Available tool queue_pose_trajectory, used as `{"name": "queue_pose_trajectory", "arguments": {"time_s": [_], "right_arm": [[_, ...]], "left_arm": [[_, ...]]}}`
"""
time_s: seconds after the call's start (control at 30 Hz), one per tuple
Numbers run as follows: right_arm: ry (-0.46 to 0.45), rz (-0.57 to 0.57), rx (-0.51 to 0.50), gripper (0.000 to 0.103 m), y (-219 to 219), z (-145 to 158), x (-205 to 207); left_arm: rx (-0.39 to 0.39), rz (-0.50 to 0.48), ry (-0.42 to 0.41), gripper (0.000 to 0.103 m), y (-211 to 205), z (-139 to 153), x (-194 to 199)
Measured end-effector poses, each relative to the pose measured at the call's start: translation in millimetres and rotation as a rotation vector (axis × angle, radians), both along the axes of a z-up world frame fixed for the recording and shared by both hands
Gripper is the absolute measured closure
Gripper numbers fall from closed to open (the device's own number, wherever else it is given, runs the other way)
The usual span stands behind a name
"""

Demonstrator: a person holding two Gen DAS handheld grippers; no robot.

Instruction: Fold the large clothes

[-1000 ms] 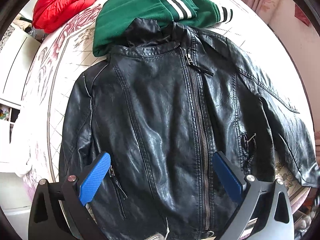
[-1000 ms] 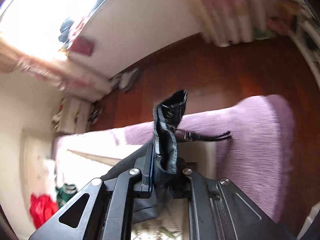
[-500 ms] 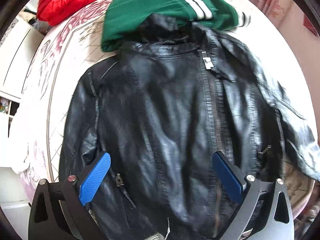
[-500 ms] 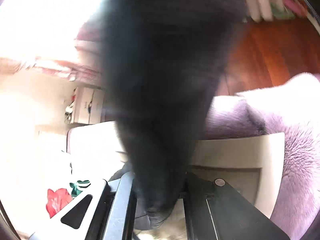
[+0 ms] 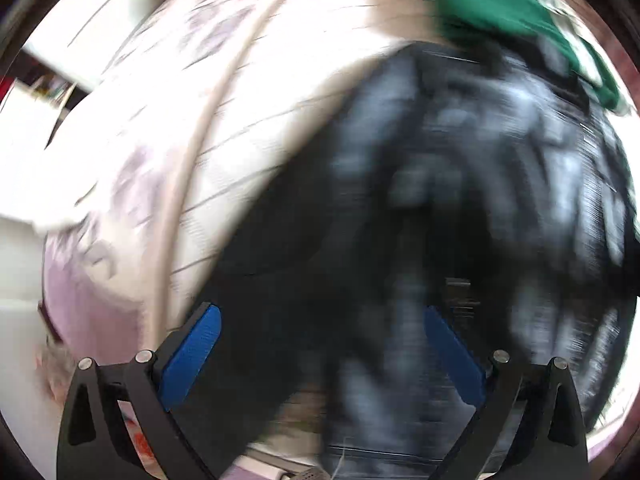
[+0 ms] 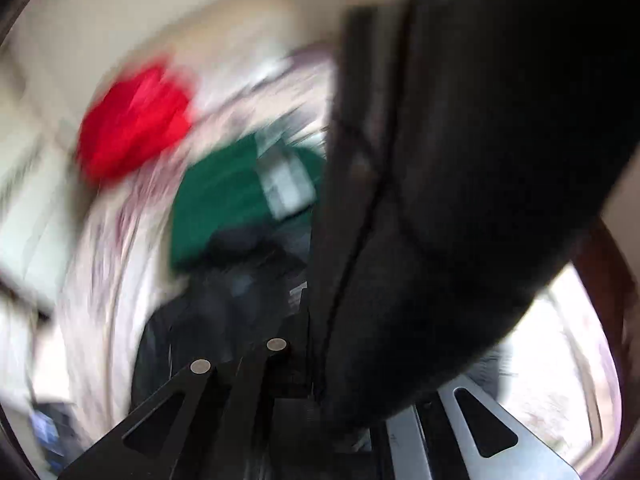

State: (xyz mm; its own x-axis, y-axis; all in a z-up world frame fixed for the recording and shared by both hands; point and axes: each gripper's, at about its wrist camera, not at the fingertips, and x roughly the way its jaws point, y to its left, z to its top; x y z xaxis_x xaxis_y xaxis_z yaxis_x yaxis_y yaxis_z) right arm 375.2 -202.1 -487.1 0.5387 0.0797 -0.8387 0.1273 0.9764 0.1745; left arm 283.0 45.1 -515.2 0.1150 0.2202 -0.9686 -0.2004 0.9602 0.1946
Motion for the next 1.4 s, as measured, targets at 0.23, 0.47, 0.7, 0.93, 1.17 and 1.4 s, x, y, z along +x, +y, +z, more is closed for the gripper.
{"name": "queue_pose_trajectory", "arguments": {"time_s": [0.23,0.47,0.7,0.93,1.17,1.4], "right_arm": [[0.234,0.430,-0.268,0.098,228.9,-119.4,26.9],[0.332,0.424,0.058,0.036,223.4,-78.8,20.9],[0.370,0.311,0.158,0.032,165.3,-24.2,-65.8],[0.551,0.370,0.204,0.032,60.6,-67.7,-102.9],[0.592,0.439,0.194,0.032,30.3,-84.4,-113.2],[0.577,0.488,0.166,0.032,53.5,-108.5,-98.8]], "left_arm": [[0.020,0.190,-0.001,0.000,114.5,-4.5,-43.0],[-0.044,0.277,0.000,0.000,159.5,3.5,-65.3],[-0.150,0.406,-0.011,0.000,183.5,11.9,-109.8],[-0.154,0.698,0.044,0.000,197.6,-6.5,-211.9],[-0.419,1.028,-0.028,0.001,182.5,-60.1,-296.3],[-0.350,1.040,-0.173,0.091,169.9,-68.3,-288.1]]}}
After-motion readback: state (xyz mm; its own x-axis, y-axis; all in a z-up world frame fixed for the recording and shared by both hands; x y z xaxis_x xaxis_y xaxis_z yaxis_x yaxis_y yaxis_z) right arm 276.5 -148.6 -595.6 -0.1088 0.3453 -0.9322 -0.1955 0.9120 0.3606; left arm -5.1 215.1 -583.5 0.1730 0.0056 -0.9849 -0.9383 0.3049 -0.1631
